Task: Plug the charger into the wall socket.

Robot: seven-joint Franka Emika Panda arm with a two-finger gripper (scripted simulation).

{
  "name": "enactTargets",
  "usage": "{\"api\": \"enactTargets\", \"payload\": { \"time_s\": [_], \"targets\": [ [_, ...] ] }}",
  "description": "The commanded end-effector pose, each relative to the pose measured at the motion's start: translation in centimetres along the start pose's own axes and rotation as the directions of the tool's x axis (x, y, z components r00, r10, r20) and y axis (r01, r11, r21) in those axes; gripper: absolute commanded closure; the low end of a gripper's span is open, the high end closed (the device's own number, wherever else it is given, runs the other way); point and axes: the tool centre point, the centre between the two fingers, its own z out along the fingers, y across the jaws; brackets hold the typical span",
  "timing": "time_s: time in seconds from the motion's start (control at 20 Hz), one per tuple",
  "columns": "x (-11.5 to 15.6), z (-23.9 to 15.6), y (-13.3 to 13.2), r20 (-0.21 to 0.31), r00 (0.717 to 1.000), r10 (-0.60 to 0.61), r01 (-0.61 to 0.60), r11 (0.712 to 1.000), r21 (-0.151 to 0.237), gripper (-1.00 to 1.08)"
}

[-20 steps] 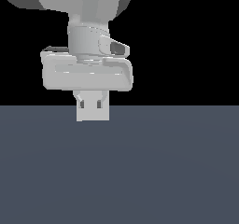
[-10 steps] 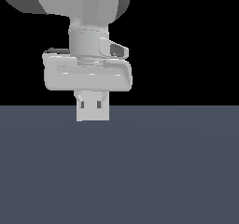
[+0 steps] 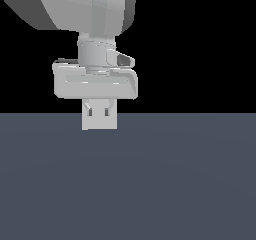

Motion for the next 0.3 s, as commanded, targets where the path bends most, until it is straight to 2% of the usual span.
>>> {"api": "enactTargets", "payload": {
  "time_s": [0.0, 0.25],
  "targets": [
    [0.58, 0.15, 0.00, 0.000, 1.000, 0.000, 0.000, 1.000, 0.000, 1.08],
    [0.93, 0.25, 0.03, 0.000, 1.000, 0.000, 0.000, 1.000, 0.000, 1.08]
  ]
}}
